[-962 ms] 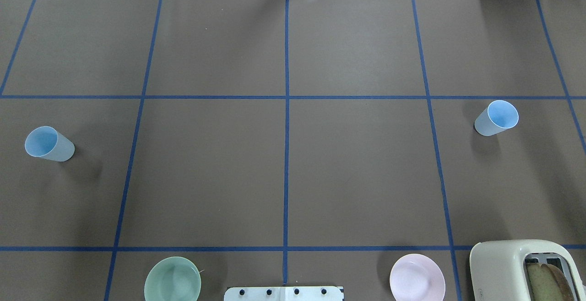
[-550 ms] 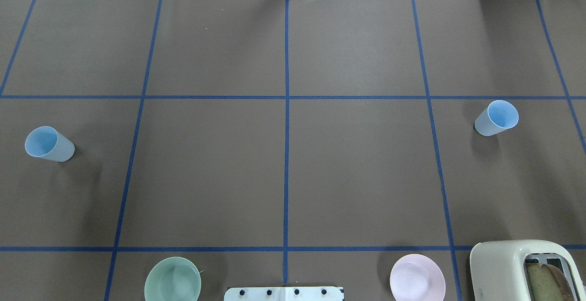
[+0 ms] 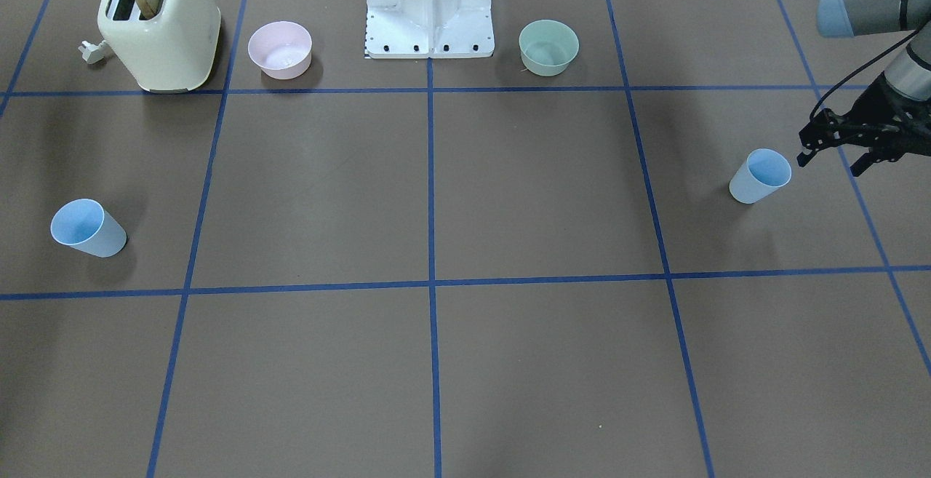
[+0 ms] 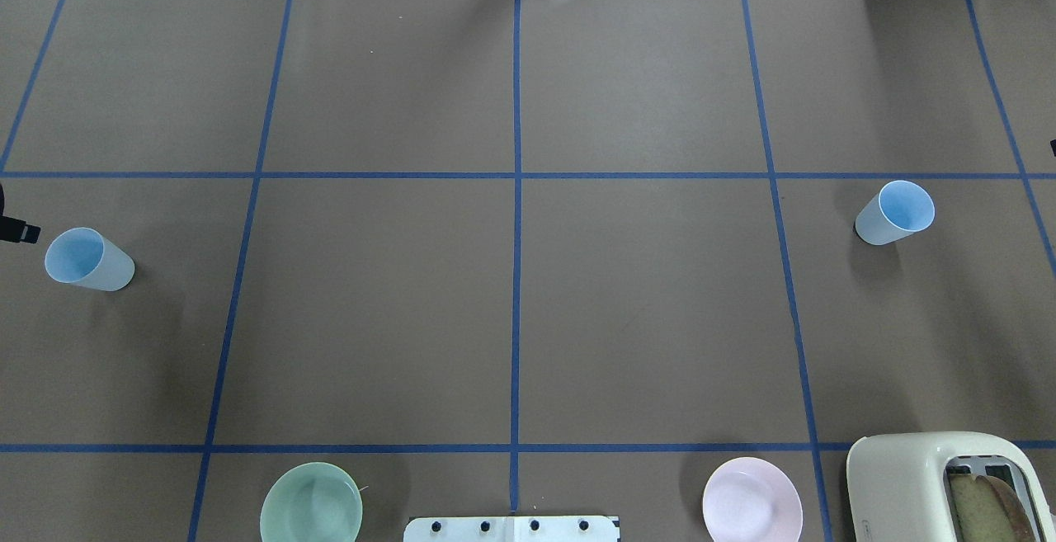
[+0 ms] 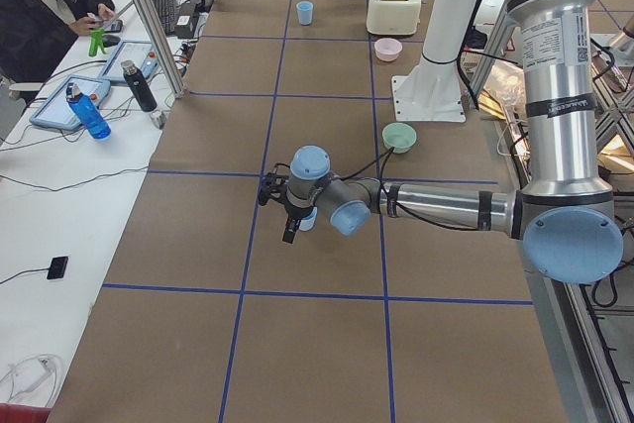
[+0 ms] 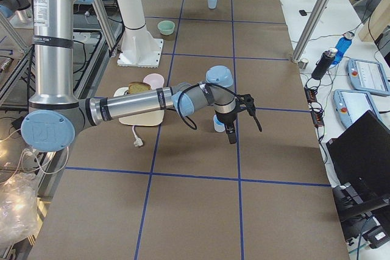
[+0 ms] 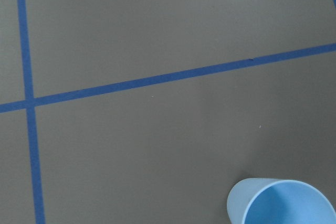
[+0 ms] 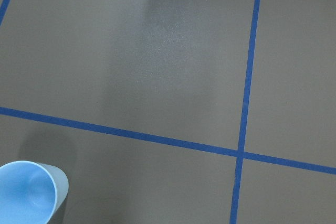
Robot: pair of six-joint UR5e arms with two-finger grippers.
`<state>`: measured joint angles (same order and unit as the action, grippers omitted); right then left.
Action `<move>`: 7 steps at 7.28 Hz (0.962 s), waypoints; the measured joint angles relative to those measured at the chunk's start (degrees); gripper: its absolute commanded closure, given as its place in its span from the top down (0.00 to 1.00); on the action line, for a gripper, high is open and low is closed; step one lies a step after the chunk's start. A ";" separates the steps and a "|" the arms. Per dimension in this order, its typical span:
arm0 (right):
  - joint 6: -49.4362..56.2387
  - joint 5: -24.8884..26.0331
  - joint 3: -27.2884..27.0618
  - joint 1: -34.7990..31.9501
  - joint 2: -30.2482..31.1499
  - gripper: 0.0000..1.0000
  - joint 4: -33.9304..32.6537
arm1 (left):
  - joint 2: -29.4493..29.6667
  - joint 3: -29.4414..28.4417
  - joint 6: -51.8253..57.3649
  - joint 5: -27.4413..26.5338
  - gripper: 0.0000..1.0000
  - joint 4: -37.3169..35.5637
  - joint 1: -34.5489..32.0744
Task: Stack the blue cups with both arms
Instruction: 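Grasp the light-blue cup nearest the left arm with the left gripper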
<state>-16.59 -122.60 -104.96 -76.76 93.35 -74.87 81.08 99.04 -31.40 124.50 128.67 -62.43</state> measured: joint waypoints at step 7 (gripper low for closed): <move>-0.02 0.11 0.19 0.03 0.08 1.00 0.09 | 0.62 0.71 0.07 -1.58 0.00 1.18 5.27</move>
<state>-16.61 -122.49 -104.77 -76.73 93.43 -74.78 81.70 99.75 -31.34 122.92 129.86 -57.15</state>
